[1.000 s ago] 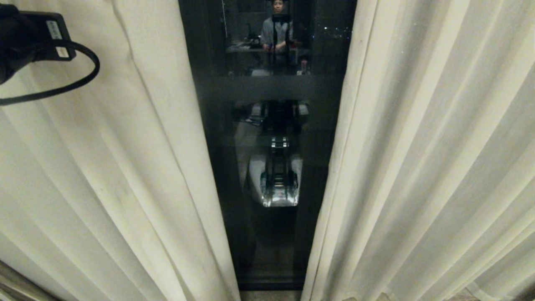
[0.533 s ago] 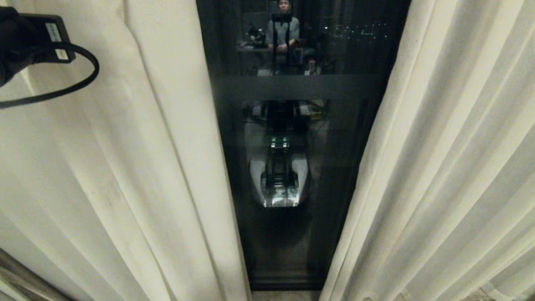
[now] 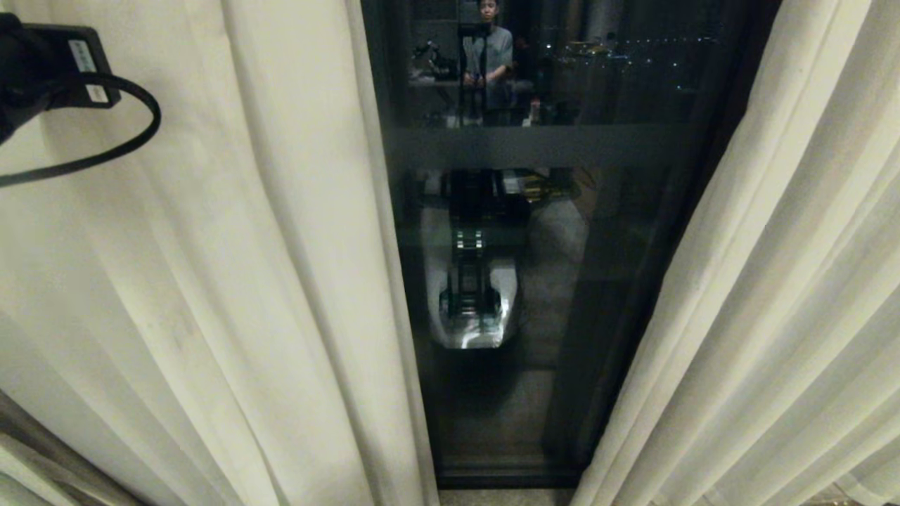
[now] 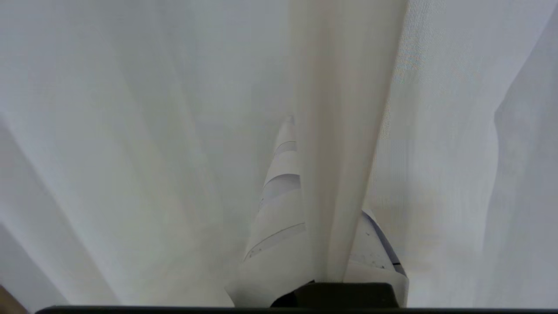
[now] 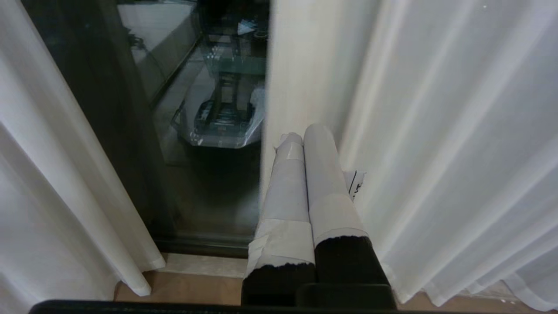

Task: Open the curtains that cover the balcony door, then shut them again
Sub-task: Pull the inner curtains open on both sides

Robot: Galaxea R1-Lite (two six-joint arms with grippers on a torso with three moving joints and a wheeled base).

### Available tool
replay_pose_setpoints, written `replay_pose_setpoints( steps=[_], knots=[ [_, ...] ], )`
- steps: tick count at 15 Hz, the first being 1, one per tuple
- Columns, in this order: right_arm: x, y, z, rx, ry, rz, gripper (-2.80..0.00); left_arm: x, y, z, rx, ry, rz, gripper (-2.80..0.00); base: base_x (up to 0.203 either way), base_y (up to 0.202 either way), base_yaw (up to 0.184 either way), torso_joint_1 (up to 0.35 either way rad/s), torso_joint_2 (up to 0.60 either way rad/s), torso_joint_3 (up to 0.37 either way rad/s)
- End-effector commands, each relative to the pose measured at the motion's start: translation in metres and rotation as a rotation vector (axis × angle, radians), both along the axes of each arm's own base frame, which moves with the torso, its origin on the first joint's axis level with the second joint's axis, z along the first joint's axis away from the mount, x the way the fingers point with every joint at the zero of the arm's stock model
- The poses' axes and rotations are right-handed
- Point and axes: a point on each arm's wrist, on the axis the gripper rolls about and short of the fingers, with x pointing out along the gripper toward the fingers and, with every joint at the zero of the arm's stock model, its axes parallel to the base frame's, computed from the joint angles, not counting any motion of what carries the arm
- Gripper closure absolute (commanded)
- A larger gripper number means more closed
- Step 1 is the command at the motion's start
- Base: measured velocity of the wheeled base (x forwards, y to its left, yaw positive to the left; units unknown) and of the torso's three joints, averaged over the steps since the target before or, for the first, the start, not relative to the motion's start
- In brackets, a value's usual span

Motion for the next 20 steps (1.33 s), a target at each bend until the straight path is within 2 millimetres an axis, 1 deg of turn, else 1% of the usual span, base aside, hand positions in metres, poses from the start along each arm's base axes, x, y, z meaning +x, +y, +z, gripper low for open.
replay_pose_setpoints(
  steps=[1,15,17,20],
  knots=[
    [0.0001,0.0000,0.0000,-0.001,0.002,0.001,0.00,-0.0010,0.0002,-0.0009,0.001,0.001,0.003,0.00,0.000,0.189,0.002,0.002,0.00,0.005],
    [0.0001,0.0000,0.0000,-0.001,0.002,0.001,0.00,-0.0045,0.0012,-0.0045,-0.017,0.006,0.004,0.00,0.000,0.188,0.000,0.003,0.00,0.002],
    [0.0001,0.0000,0.0000,-0.001,0.002,0.001,0.00,-0.0076,0.0017,-0.0049,-0.018,0.005,0.002,0.00,0.000,0.080,0.001,0.007,0.00,0.003],
    [0.0001,0.0000,0.0000,-0.001,0.002,0.001,0.00,-0.0110,0.0022,-0.0042,-0.019,0.000,0.001,0.00,0.000,0.000,0.000,0.000,0.00,0.000]
  ],
)
